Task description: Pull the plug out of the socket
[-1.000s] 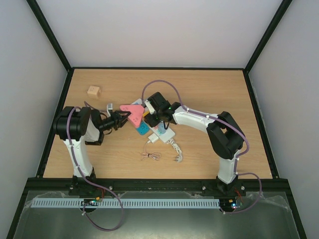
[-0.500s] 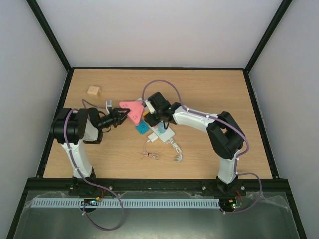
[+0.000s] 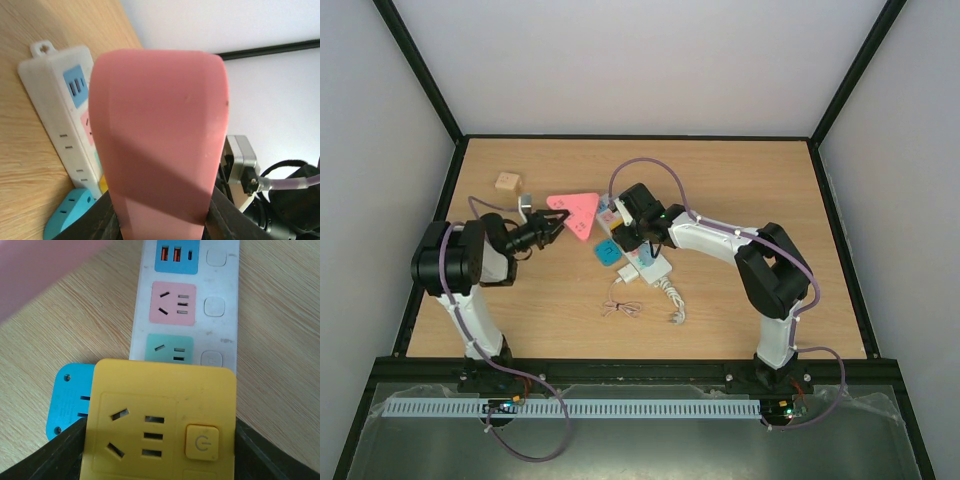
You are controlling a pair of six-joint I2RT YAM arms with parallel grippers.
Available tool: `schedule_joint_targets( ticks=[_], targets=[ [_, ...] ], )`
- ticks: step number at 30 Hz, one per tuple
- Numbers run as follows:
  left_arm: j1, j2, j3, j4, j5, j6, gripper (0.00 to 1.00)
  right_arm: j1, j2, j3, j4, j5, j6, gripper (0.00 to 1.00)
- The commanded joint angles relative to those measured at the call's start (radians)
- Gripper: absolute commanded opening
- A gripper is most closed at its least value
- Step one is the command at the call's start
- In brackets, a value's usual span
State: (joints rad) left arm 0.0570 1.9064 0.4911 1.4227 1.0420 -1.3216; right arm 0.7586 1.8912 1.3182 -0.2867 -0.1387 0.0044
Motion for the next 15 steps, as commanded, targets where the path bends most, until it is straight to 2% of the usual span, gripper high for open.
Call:
schedule_joint_targets(
  ticks=[1, 8, 13, 15],
  targets=[
    [0.060, -0.059, 0.021, 0.444, 0.033, -0.025, 0.09, -0.021, 0.031, -0.031, -0.061, 0.070, -0.004, 0.02],
    [0.143, -0.187, 0.008, 0.129, 0.014, 0.141, 0.08, -0.019, 0.029, -0.028, -0.065, 0.065, -0.004, 0.02],
    [0.215, -0.276, 0.001, -0.003, 0.016, 0.161, 0.07, -0.019, 0.029, -0.030, -0.063, 0.064, -0.004, 0.02],
    [0.237, -0.310, 0.002, -0.109, 0.025, 0.203, 0.07, -0.019, 0.031, -0.028, -0.062, 0.061, -0.004, 0.02]
  ],
)
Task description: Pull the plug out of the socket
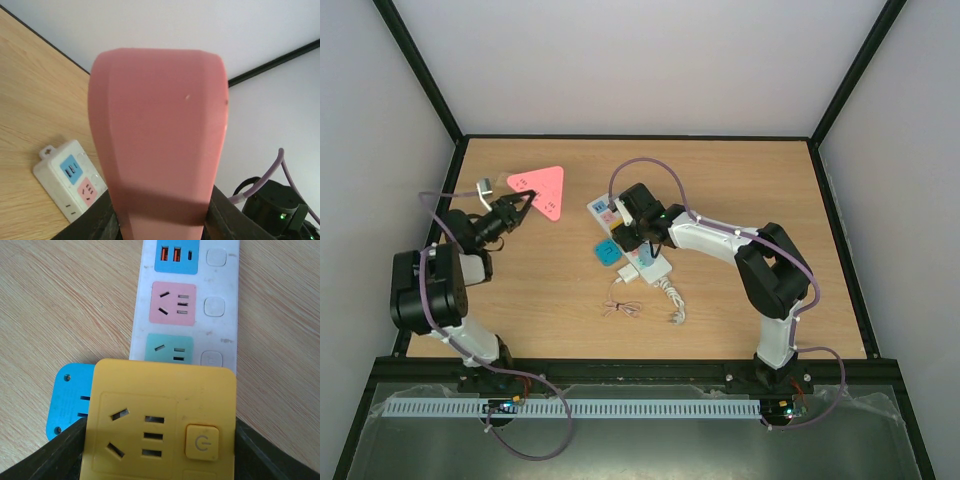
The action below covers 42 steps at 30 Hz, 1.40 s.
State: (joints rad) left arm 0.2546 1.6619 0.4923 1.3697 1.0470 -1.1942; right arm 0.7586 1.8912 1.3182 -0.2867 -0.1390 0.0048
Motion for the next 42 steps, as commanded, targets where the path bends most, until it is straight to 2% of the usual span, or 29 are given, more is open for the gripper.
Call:
schedule_joint_targets(
  ticks=[1, 3, 10, 15, 22, 30, 42],
  targets=[
    [0.048, -0.082, 0.000, -0.118, 0.021, 0.111, 0.07, -0.019, 0.031, -0.029, -0.063, 0.059, -0.005, 0.02],
    [0.061, -0.100, 0.002, -0.214, 0.017, 0.170, 0.07, -0.019, 0.032, -0.027, -0.063, 0.052, -0.003, 0.02],
    [0.028, -0.074, -0.004, -0.320, -0.088, 0.230, 0.07, -0.019, 0.031, -0.025, -0.065, 0.047, -0.002, 0.02],
    [-0.009, 0.027, 0.020, -0.291, -0.148, 0.222, 0.07, -0.020, 0.027, -0.026, -0.062, 0.050, -0.005, 0.02],
    [-0.070, 0.142, 0.104, -0.292, -0.218, 0.237, 0.07, -0.019, 0.030, -0.025, -0.065, 0.047, -0.005, 0.02],
    [-0.124, 0.257, 0.264, -0.444, -0.286, 0.325, 0.08, -0.019, 0.028, -0.028, -0.063, 0.052, -0.006, 0.02],
    [-0.162, 0.391, 0.422, -0.471, -0.327, 0.322, 0.09, -0.019, 0.029, -0.030, -0.062, 0.046, -0.006, 0.02]
  ],
)
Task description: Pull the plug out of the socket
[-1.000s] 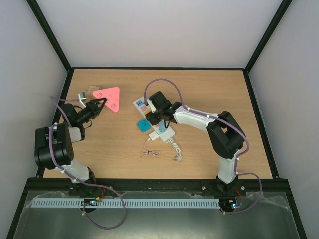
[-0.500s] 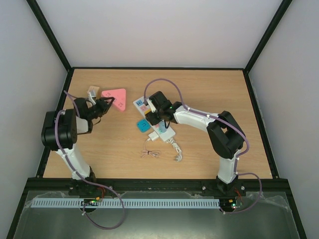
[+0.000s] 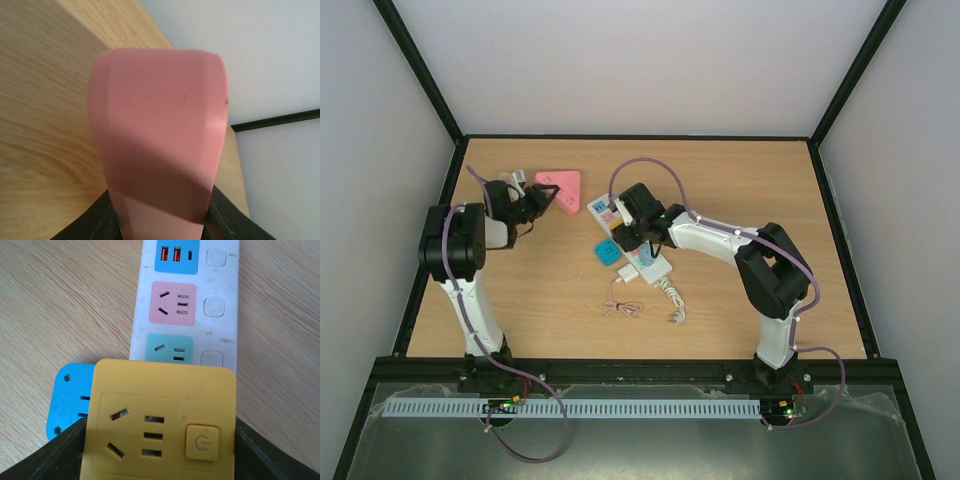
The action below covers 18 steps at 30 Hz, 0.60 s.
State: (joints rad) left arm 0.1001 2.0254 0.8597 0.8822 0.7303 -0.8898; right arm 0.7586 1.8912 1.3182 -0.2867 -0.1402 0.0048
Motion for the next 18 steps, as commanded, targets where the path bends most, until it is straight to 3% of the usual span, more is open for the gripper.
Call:
schedule_joint_targets(
  ticks=[1, 8, 15, 18],
  targets=[
    [-0.009, 0.037, 0.063, 0.023, -0.012, 0.010, 0.10, -0.019, 0.029, -0.030, -0.062, 0.047, -0.006, 0.02],
    [-0.010, 0.112, 0.135, 0.013, -0.029, -0.018, 0.14, -0.020, 0.028, -0.031, -0.062, 0.047, -0.007, 0.02],
    [-0.016, 0.157, 0.206, -0.079, -0.055, 0.006, 0.29, -0.021, 0.025, -0.030, -0.062, 0.047, -0.006, 0.02],
    [-0.018, 0.161, 0.217, -0.108, -0.067, 0.017, 0.41, -0.021, 0.025, -0.033, -0.061, 0.049, -0.005, 0.02]
  ],
)
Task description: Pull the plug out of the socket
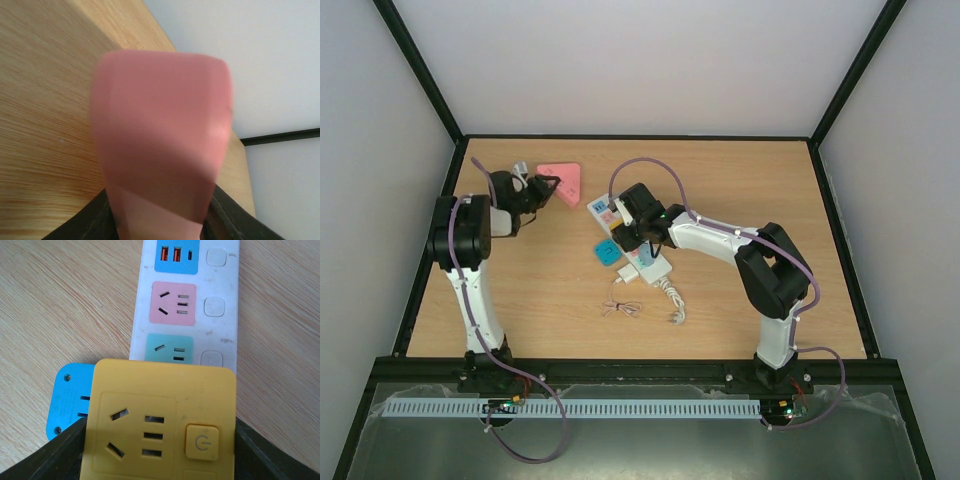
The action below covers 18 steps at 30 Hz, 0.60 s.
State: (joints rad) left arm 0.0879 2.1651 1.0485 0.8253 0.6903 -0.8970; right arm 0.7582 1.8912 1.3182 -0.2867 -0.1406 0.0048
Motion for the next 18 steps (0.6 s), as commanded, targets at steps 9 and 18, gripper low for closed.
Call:
schedule_joint_targets(
  ticks=[9, 18],
  targets=[
    [-0.008, -0.016, 0.073, -0.201, -0.084, 0.114, 0.64, -0.022, 0.020, -0.034, -0.060, 0.049, -0.005, 0.02],
    [-0.013, -0.107, 0.075, -0.382, -0.187, 0.235, 0.97, -0.024, 0.019, -0.034, -0.057, 0.053, -0.006, 0.02]
  ],
)
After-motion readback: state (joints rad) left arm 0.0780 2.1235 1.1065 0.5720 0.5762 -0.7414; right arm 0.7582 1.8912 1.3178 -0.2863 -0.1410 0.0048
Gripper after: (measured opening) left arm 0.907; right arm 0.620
